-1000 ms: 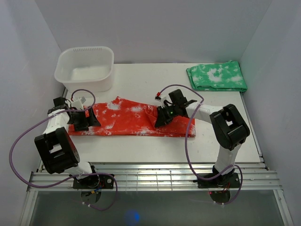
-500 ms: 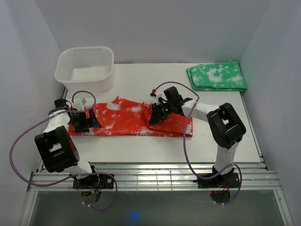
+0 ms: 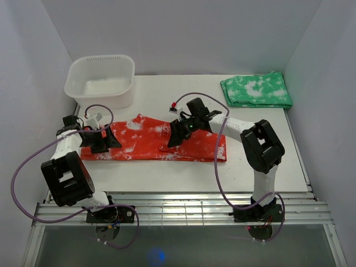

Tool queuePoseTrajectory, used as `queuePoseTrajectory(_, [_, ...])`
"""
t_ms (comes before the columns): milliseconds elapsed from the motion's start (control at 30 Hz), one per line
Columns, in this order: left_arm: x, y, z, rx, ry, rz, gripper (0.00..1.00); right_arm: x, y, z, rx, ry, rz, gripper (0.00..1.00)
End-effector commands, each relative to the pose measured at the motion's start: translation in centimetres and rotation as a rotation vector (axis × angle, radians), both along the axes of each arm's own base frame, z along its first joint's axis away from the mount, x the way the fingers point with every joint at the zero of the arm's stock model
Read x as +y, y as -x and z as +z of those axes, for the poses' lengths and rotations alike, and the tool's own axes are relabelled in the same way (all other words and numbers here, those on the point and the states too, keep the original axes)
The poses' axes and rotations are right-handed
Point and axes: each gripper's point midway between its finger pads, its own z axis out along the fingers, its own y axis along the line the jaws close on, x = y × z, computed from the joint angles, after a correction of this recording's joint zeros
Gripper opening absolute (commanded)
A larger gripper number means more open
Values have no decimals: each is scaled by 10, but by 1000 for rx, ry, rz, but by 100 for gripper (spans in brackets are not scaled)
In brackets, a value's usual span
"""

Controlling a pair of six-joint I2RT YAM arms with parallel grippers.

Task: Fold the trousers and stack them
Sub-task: Fold the trousers

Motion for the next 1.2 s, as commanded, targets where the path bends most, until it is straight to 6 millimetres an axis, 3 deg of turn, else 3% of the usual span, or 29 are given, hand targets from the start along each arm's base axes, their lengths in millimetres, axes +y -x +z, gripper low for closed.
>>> queuePoseTrajectory(0, [-18, -20, 65, -246, 77, -89, 98, -5, -6, 85, -171, -134, 67, 69])
queuePoseTrajectory(67, [-31, -21, 94, -354, 125, -141, 98, -22, 3, 90, -174, -120, 94, 66])
queuePoseTrajectory(100, [-37, -23, 107, -408, 131, -181, 98, -37, -2, 101, -200, -127, 70, 65])
queuePoseTrajectory(167, [-59, -23, 128, -487, 156, -257, 98, -64, 0, 89, -175, -89, 43, 59])
queuePoseTrajectory(200, [-68, -29, 136, -514, 162, -268, 98, -87, -11, 90, -173, -82, -14, 56])
queuePoseTrajectory(267, [-89, -34, 142, -534, 172, -310, 95, -115, -8, 75, -97, -71, -44, 49])
queuePoseTrajectory(300, [-114, -38, 149, -581, 178, -382, 94, -137, -17, 67, -63, -62, -98, 48])
queuePoseTrajectory(367, [-151, -40, 145, -532, 245, -409, 89, -158, -11, 54, 13, -57, -110, 45])
queuePoseTrajectory(433, [-175, -55, 147, -532, 282, -394, 83, -175, -17, 43, 63, -65, -155, 43])
queuePoseTrajectory(467, [-190, -56, 144, -514, 302, -412, 77, -183, -18, 38, 85, -68, -178, 42])
queuePoseTrajectory(567, [-215, -76, 126, -455, 333, -398, 74, -186, -20, 20, 120, -59, -184, 42])
queuePoseTrajectory(600, [-220, -83, 107, -401, 321, -384, 74, -187, -21, 9, 145, -50, -185, 41])
queuePoseTrajectory(700, [-229, -97, 86, -361, 262, -372, 75, -190, -24, -16, 187, -14, -197, 41])
queuePoseTrajectory(733, [-230, -102, 69, -328, 237, -356, 76, -192, -25, -22, 190, 5, -200, 41])
queuePoseTrajectory(800, [-238, -106, 63, -325, 238, -382, 77, -195, -24, -33, 218, 14, -206, 41])
queuePoseTrajectory(1067, [-261, -100, 11, -237, 202, -434, 78, -200, -21, -34, 215, 34, -205, 43])
queuePoseTrajectory(1167, [-266, -99, 4, -224, 201, -440, 78, -200, -21, -31, 214, 32, -206, 45])
